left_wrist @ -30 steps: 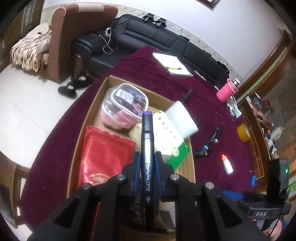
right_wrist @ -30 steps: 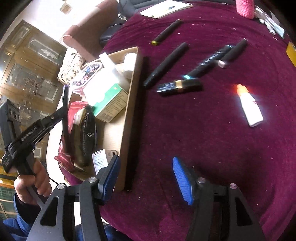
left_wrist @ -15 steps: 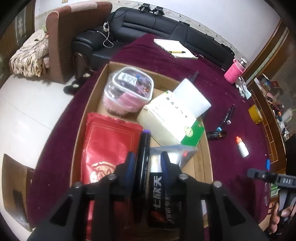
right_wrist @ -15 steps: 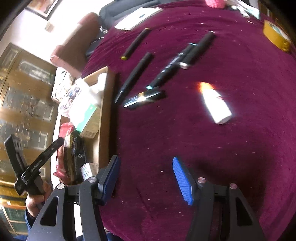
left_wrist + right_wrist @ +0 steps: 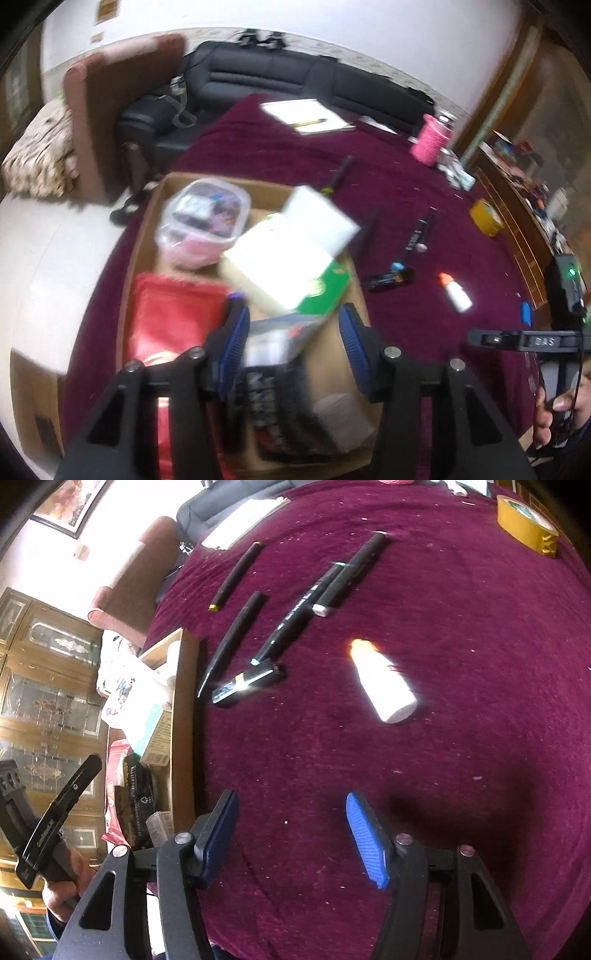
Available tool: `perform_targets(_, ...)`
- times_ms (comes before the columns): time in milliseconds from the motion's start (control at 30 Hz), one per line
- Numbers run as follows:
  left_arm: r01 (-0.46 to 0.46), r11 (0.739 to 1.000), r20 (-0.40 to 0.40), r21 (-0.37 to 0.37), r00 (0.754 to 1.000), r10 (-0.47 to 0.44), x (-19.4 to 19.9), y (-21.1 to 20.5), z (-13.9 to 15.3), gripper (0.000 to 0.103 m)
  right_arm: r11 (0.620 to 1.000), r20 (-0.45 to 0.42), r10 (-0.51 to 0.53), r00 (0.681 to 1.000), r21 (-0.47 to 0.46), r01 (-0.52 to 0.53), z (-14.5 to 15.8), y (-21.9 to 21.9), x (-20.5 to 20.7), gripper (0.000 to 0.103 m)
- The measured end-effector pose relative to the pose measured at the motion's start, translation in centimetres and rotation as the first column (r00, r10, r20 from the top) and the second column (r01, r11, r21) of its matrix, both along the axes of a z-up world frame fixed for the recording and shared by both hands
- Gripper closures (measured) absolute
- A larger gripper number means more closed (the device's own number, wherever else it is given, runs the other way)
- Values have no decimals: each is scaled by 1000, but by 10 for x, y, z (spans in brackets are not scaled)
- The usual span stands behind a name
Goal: Organize objects
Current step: 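Withdraw both grippers from the box toward the remaining items on the table, then grasp the black marker with the gold band with the left gripper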
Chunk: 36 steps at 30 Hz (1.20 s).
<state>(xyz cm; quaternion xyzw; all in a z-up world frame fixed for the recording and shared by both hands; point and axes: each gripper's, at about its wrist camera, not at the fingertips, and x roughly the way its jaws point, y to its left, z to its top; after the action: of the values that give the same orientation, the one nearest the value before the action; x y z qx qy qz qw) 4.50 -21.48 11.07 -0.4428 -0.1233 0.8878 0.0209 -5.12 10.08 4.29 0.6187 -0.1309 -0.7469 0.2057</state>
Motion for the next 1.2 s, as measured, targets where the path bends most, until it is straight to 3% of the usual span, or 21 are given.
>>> perform_targets(133,186,982,10,-17,983,-186,-20,40,-1,54,1000,5,-19,1000,0,19,-2,12,2,36)
perform_targets(233,345,934,32,-91,939,-344,-40,81,-8,54,999,10,-35,999,3,35,-4,24,6,36)
perform_targets(300,404,907,49,-123,915,-401,-54,99,-16,54,999,9,-47,999,4,47,-3,33,10,36)
perform_targets(400,449,886,78,-119,893,-442,-74,114,-25,54,997,9,-72,997,9,71,-4,48,15,35)
perform_targets(533,469,877,144,-104,880,-453,-105,130,-48,54,994,21,-110,994,15,110,-7,69,21,35)
perform_targets(733,497,855,196,-150,862,-467,-127,148,-72,54,989,27,-146,989,20,146,-10,90,24,35)
perform_targets(800,485,859,223,-164,866,-447,-134,150,-82,61,989,24,-150,988,21,149,-10,94,22,35)
perform_targets(833,483,862,233,-157,866,-443,-136,150,-85,72,989,23,-149,989,21,149,-10,94,21,35)
perform_targets(933,467,871,234,-154,873,-427,-132,150,-85,83,990,16,-138,990,24,138,-9,92,14,35)
perform_targets(1200,349,935,257,-64,911,-323,-96,147,-84,84,993,-109,4,994,118,9,14,57,-33,35)
